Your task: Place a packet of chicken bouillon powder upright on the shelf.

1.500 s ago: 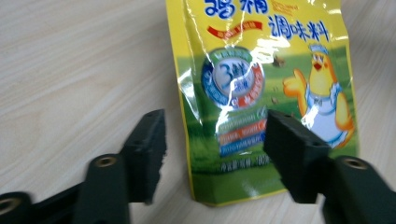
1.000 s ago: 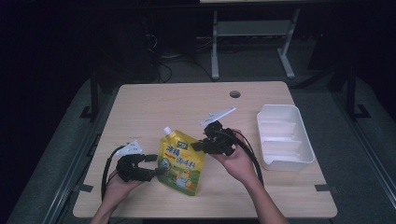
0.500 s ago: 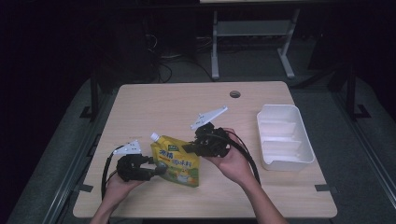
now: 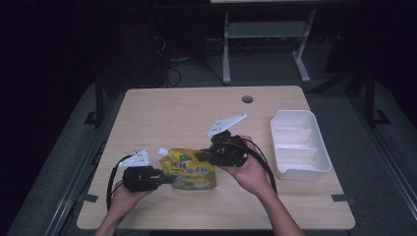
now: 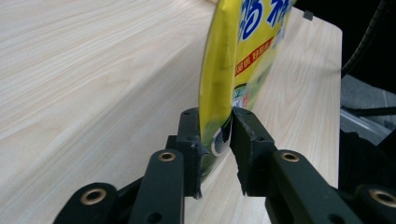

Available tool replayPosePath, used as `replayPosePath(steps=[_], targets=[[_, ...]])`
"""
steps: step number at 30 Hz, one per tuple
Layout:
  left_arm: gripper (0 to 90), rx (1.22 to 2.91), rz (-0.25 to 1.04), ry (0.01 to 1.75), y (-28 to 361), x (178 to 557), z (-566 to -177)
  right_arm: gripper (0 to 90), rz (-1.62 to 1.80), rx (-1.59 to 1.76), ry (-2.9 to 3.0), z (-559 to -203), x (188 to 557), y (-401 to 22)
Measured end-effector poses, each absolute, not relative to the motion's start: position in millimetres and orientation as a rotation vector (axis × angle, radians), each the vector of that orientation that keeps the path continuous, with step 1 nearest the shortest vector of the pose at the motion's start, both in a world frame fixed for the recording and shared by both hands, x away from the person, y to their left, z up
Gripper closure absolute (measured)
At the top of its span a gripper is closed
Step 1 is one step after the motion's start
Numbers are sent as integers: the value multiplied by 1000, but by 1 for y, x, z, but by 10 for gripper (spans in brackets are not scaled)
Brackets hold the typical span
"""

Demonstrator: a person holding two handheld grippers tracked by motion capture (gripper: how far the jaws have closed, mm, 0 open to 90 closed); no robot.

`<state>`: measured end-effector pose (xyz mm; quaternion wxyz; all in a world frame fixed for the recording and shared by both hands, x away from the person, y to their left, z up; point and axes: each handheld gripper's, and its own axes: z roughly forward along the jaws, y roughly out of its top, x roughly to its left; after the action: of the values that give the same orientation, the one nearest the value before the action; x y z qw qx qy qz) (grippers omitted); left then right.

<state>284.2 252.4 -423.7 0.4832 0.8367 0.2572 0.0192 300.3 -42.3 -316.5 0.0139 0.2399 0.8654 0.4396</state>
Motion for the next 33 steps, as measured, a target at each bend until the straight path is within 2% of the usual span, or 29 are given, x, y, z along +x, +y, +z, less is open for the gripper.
replayPosePath(steps=[5,9,11,18,22,27,29,33], targets=[[764,2048,56,613,250,283,-423,827,1375,770,2708,-320,303,-47],[771,2054,55,594,248,282,-423,723,1402,779,2744,-327,308,-49],[771,2055,55,591,247,281,-423,701,1380,788,2759,-331,311,-48],[771,2061,59,581,246,281,-423,681,1372,823,2793,-352,316,-45],[770,2061,63,581,246,281,-423,714,1368,841,2815,-361,319,-43],[697,2054,66,605,249,283,-424,857,1377,792,2845,-361,317,-42],[658,2052,67,618,250,284,-425,875,1380,782,2854,-360,316,-42],[637,2051,86,639,253,284,-426,886,1384,790,2845,-358,316,-45]])
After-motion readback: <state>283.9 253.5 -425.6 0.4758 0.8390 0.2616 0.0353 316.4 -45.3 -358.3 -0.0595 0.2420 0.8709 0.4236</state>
